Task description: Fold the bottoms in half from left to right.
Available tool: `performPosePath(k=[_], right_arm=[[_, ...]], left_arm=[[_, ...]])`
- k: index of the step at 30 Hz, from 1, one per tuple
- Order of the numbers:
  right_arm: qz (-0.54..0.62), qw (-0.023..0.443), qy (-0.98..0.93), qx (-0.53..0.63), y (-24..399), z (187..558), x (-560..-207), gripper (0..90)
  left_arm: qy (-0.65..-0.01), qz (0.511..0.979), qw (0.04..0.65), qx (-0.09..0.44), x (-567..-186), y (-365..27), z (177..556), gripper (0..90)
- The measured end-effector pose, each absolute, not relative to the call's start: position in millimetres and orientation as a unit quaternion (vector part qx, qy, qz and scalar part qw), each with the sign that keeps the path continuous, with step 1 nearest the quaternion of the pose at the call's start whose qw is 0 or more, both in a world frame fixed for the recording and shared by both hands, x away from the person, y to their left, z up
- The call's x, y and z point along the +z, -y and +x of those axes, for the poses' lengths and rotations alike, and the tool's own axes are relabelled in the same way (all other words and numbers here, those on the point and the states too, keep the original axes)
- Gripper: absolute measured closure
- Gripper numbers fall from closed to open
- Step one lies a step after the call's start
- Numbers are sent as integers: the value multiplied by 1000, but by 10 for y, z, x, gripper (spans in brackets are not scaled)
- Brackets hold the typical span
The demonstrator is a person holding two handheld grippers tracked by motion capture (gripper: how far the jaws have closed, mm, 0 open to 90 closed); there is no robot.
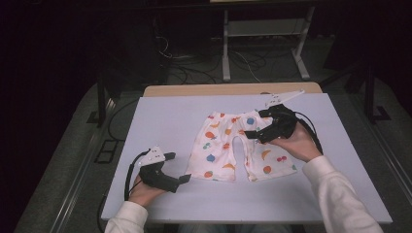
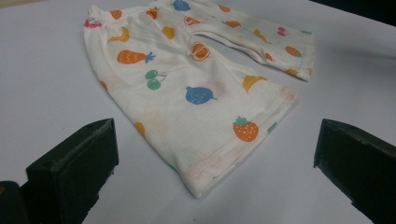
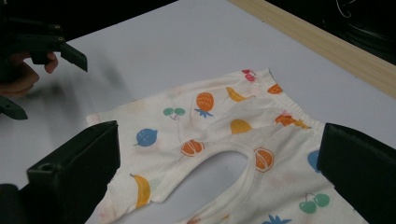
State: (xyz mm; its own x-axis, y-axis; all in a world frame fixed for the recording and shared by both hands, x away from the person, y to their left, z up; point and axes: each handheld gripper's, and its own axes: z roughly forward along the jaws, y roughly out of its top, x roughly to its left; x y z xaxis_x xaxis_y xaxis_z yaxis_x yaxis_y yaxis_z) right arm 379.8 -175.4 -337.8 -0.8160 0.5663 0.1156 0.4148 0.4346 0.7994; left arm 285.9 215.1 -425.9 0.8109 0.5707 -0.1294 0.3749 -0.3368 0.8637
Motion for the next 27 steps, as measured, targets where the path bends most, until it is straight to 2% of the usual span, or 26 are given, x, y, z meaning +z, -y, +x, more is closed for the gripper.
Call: performPosePath(k=[27], right_arm=[[290, 75, -845, 442, 1383, 4202, -3364, 0]], left_arm=[[-291, 807, 505, 96, -4250, -2165, 2865, 0]])
